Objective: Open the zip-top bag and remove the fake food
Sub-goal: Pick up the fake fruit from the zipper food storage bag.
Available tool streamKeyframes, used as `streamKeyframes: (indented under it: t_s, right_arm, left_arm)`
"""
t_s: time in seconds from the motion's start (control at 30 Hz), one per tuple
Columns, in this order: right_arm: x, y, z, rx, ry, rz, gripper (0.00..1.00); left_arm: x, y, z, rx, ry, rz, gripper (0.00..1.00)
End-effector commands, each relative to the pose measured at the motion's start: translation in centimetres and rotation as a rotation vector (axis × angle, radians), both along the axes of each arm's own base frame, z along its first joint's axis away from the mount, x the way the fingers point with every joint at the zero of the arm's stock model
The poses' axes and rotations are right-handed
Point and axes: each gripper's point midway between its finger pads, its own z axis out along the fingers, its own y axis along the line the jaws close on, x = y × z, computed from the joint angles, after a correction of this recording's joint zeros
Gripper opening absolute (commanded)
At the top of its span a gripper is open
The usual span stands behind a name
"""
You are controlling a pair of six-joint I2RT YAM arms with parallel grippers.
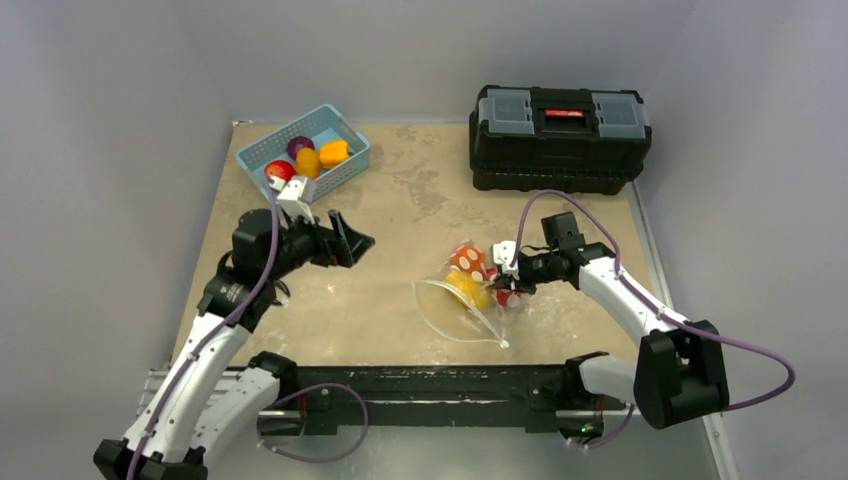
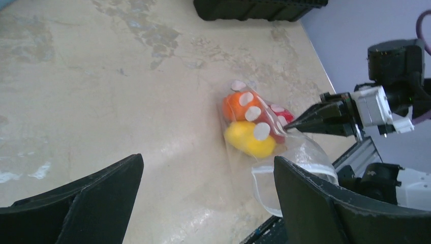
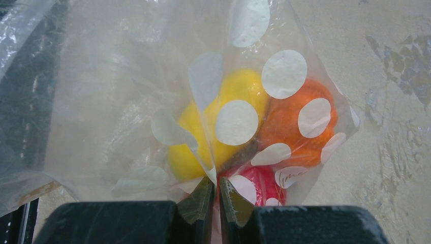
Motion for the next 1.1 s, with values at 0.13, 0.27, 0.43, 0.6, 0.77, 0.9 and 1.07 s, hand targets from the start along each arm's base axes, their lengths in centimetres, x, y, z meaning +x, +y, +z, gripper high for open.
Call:
streamKeyframes:
  t_s: [0.13,0.27,0.43,0.6,0.77,0.9,1.07]
  right_arm:
    - [0.6,0.3,1.4,0.016,-0.048,0.013,0.09]
    - [0.6,0.3,1.4,0.014,-0.045,0.012,0.1]
    - [0.6,0.3,1.3,0.011,-0.043,0.012,0.11]
    - [0.6,0.2,1.3,0.01,-0.042,0.011,0.11]
    - [0.6,0.2,1.2,0.006,-0.042,0.009,0.12]
    - [0.5,0.2,1.1,0.006,-0.037,0.012,0.12]
    - [0.5,0.2,1.1,0.006,-0.035,0.014,0.12]
  left_arm:
    - [-4.5,-2.8,-2.2,-0.026,0.034,-0.098,1.0]
    - [-5.8,-4.4,-3.0,-0.008,0.026,-0.152,1.0]
    - [-7.7,-6.8,-4.0,0.025,0.003,-0.225,1.0]
    - [-8.8,-8.9,-4.8,0.058,-0.025,-0.261,1.0]
    - [-9.3,-10.6,-5.4,0.086,-0.043,-0.28,1.0]
    - [-9.6,-11.5,-5.8,0.096,-0.053,-0.284,1.0]
    - [-9.6,-11.9,-6.0,0.091,-0.072,-0.272,1.0]
